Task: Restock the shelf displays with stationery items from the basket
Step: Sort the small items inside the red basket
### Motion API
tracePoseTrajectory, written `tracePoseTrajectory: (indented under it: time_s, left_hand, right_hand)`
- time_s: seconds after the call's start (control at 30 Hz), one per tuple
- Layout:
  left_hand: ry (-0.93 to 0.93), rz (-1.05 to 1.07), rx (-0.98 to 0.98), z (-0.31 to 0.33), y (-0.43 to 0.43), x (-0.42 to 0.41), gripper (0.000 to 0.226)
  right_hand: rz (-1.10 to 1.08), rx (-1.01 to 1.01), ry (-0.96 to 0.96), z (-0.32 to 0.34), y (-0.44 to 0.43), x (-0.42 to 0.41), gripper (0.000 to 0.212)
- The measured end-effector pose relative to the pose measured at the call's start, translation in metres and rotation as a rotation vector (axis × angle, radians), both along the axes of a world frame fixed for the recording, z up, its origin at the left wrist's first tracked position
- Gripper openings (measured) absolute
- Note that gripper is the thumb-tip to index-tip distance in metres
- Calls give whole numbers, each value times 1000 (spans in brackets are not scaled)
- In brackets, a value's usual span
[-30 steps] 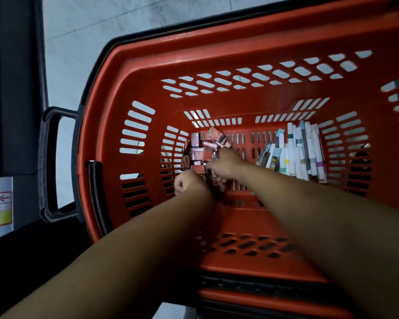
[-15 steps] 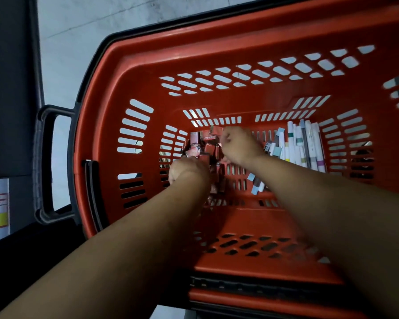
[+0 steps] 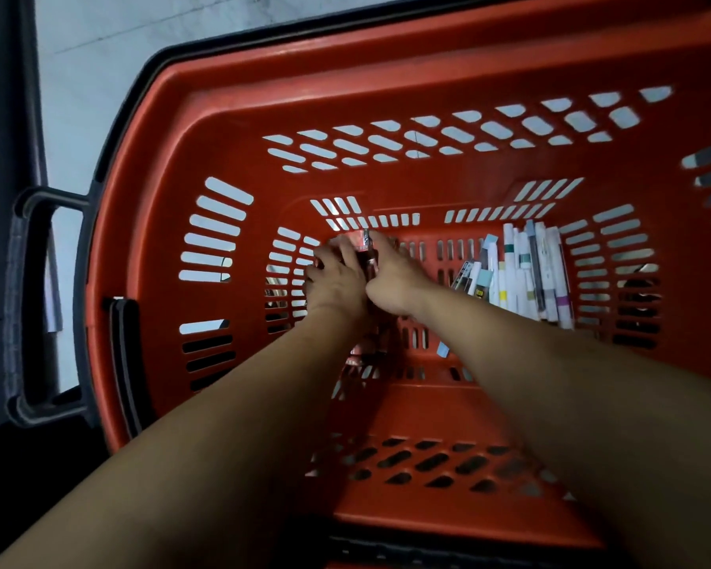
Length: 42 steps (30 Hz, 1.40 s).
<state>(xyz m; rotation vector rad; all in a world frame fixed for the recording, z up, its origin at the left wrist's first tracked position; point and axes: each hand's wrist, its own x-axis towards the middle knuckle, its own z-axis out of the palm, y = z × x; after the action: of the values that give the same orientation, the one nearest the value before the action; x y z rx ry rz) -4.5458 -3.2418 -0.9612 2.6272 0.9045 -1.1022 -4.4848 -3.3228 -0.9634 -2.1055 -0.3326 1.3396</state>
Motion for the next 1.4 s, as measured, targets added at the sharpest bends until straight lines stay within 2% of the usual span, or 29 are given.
tracePoseTrajectory:
  time_s: [0.17, 0.27, 0.5, 0.63, 0.73, 0.8, 0.9, 1.0, 1.17, 1.27, 1.4]
  left_hand:
    - [41, -22, 42, -9, 7, 6, 146]
    - [43, -54, 31, -8, 9, 5, 145]
    - [32, -59, 73, -22, 1, 3, 143]
    - [27, -93, 91, -19, -1, 2, 145]
    - [-39, -62, 90, -20, 1, 7, 123]
    - [-76, -60, 80, -19, 8, 10, 108]
    - [-52, -88, 87, -19, 13, 12, 110]
    - [-64, -24, 88, -20, 9, 10, 109]
    - [-128, 89, 49, -24, 8, 7, 101]
    - [-169, 152, 18, -26, 9, 8, 92]
    - [-174, 207, -14, -23, 7, 10, 80]
  right_hand:
    - [-215, 46, 166, -10, 2, 3, 84]
    - [-334, -13, 131, -13, -2, 6, 72]
    - [-208, -20, 98, -13, -4, 7, 59]
    - [-175, -31, 129, -11, -2, 12, 68]
    - [-101, -69, 78, -8, -2, 16, 56]
    - [-129, -46, 104, -12, -2, 17, 53]
    - [-215, 3, 145, -22, -6, 15, 68]
    - [-293, 6, 110, -25, -9, 12, 68]
    - [-251, -38, -129, -24, -7, 7, 60]
    - [-169, -29, -152, -22, -7, 10, 57]
    - [-131, -68, -227, -14, 3, 6, 42]
